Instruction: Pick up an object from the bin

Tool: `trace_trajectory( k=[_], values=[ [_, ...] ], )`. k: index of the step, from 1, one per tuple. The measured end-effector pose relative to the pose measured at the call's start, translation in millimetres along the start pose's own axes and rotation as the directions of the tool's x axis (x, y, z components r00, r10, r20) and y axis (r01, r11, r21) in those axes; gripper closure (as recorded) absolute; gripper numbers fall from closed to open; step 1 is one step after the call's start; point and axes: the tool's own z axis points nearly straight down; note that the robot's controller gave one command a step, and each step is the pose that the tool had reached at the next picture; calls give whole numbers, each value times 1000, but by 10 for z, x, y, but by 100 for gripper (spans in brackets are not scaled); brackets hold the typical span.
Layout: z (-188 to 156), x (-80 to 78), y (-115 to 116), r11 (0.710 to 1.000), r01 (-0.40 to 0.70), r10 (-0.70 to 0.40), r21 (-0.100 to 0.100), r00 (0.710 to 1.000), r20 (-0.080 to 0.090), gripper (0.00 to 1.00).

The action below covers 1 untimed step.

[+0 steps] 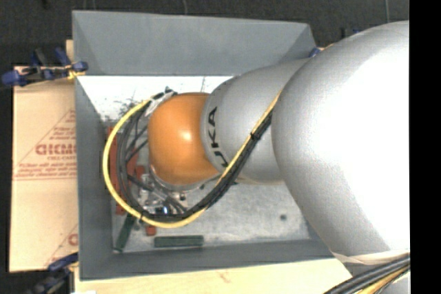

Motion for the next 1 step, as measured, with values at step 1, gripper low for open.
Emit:
trace_trajectory(
  k=[1],
  values=[
    [-154, -50, 11, 999, 41, -41, 0, 999, 3, 100]
  ],
)
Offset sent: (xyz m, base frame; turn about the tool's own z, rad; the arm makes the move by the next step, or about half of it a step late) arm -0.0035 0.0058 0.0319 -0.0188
